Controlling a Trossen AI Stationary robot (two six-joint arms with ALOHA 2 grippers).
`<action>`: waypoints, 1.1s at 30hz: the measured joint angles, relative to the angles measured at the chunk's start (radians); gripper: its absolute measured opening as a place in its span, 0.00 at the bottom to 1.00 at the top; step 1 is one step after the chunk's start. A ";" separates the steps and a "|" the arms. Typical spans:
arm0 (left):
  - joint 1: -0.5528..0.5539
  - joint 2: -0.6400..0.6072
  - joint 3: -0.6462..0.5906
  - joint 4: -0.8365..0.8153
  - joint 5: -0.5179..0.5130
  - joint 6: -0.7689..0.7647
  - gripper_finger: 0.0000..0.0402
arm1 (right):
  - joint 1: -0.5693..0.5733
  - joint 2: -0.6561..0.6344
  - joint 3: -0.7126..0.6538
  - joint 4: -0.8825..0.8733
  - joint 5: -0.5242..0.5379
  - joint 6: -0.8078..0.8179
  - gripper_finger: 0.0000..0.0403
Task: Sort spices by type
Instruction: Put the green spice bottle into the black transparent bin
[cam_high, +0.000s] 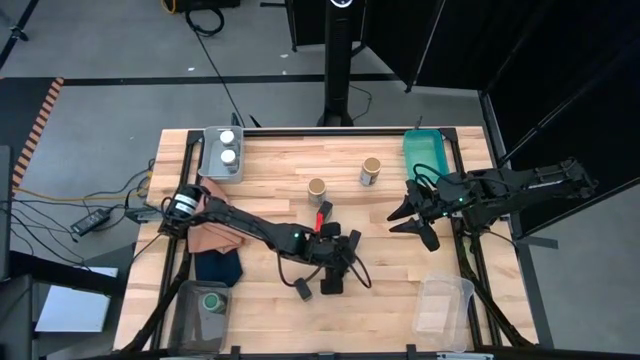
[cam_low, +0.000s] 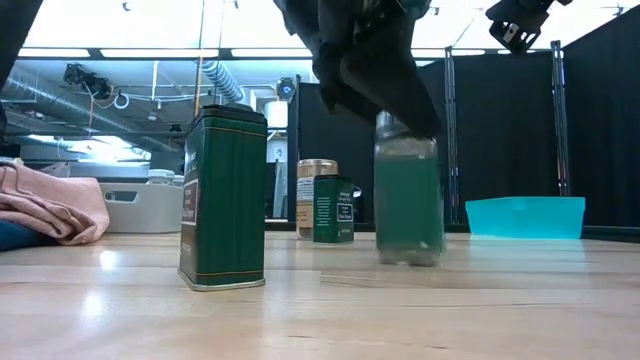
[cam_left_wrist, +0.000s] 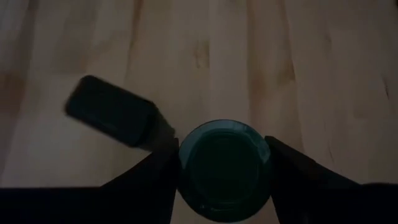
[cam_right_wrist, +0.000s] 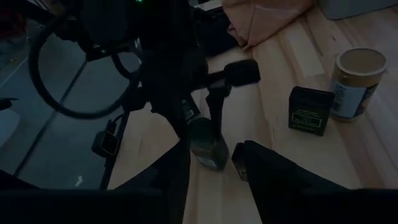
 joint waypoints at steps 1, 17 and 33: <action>-0.001 -0.007 0.000 -0.001 -0.008 -0.020 0.48 | 0.000 0.000 0.000 -0.002 0.000 0.000 0.40; -0.149 -0.258 0.001 -0.324 -0.254 -0.435 0.48 | 0.000 0.000 0.000 -0.014 0.000 -0.045 0.40; -0.547 -0.351 0.022 -0.677 -0.391 -1.160 0.48 | 0.000 0.000 0.000 -0.013 0.019 -0.045 0.40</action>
